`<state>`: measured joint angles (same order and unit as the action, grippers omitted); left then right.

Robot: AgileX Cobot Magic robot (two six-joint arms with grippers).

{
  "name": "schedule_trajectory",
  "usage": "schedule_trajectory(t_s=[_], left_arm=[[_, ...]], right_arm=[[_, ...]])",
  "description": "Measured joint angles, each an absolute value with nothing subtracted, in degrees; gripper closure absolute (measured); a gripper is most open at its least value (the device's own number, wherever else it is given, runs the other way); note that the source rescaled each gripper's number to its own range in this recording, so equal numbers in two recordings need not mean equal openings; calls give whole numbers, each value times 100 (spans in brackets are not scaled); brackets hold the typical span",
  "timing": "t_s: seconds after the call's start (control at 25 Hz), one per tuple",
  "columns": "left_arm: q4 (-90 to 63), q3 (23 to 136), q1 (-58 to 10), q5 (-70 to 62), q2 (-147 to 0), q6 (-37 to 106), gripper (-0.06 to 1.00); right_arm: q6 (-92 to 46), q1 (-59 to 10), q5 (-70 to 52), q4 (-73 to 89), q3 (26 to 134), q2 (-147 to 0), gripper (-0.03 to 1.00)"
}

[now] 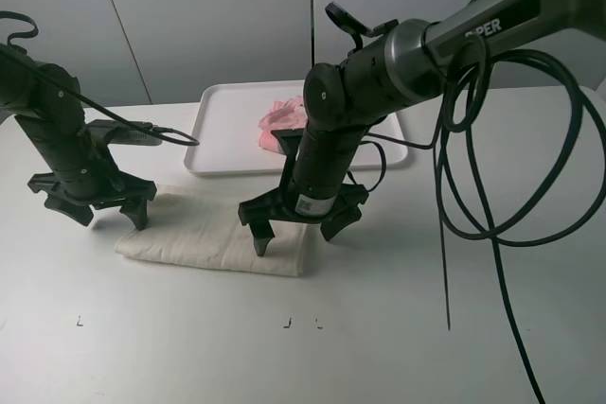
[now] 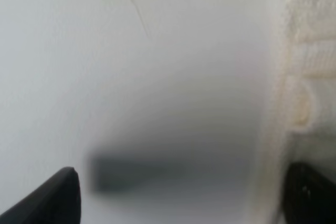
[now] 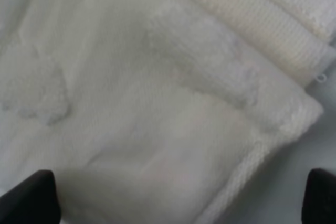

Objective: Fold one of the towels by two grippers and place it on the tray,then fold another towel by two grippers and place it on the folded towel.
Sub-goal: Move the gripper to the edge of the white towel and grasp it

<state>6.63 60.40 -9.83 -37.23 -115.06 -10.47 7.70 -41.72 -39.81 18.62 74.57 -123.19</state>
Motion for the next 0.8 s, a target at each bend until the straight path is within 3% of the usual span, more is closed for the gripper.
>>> schedule_trajectory(t_s=[0.16,0.24,0.36,0.64,0.8], left_arm=[[663,6040,-983,-3723,-11506,-1047,-5],[663,6040,-983,-3723,-11506,-1047,-5],[663,6040,-983,-3723,-11506,-1037,-5],[663,6040,-983,-3723,-11506,-1037,-5],[663,6040,-983,-3723,-11506,-1037,-5]], right_arm=[[666,-4195,-3981,1884,7468,-12351,-2],[641,-4236,-3935,1884,7468,-12360,3],[641,-4261,-3816,1884,7468,-12399,22],[641,-4283,-3549,1845,7468,-12503,90],[641,-4283,-3536,1848,7468,-12503,93]])
